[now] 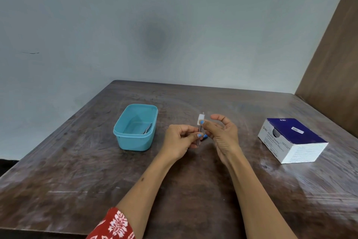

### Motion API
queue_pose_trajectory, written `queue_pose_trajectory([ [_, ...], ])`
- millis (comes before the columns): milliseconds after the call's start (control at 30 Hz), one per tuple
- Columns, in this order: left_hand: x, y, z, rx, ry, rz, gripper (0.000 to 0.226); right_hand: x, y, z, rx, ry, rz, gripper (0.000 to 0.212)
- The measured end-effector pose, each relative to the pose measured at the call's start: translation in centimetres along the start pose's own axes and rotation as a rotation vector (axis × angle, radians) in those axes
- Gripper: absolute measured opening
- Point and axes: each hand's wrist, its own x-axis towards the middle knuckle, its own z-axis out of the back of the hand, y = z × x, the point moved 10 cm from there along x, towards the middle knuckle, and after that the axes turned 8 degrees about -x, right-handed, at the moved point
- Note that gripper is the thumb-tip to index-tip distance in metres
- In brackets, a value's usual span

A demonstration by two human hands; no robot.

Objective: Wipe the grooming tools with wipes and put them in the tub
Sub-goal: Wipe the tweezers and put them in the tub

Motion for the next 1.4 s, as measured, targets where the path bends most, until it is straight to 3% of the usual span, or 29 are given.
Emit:
queue_pose_trajectory([
  [233, -0.1, 0.4, -0.5, 0.012, 0.046, 0.047, 0.019, -0.1, 0.3, 0.7, -0.008, -0.064, 0.034, 0.031],
  [500, 0.0, 0.1, 0.2, 0.013, -0.005, 0.018, 0.02, -0.4, 0.5, -0.4, -0.068, 0.009, 0.046, 0.015],
  [1133, -0.1, 0.1, -0.5, -0.019, 0.024, 0.001, 0.019, -0.7, 1.6, 0.3, 0.013, -0.083, 0.127, 0.017],
  [1400, 0.0, -0.3, 0.4, -0.025, -0.051, -0.028, 0.021, -0.9, 0.4, -0.9, -0.083, -0.012, 0.041, 0.013],
])
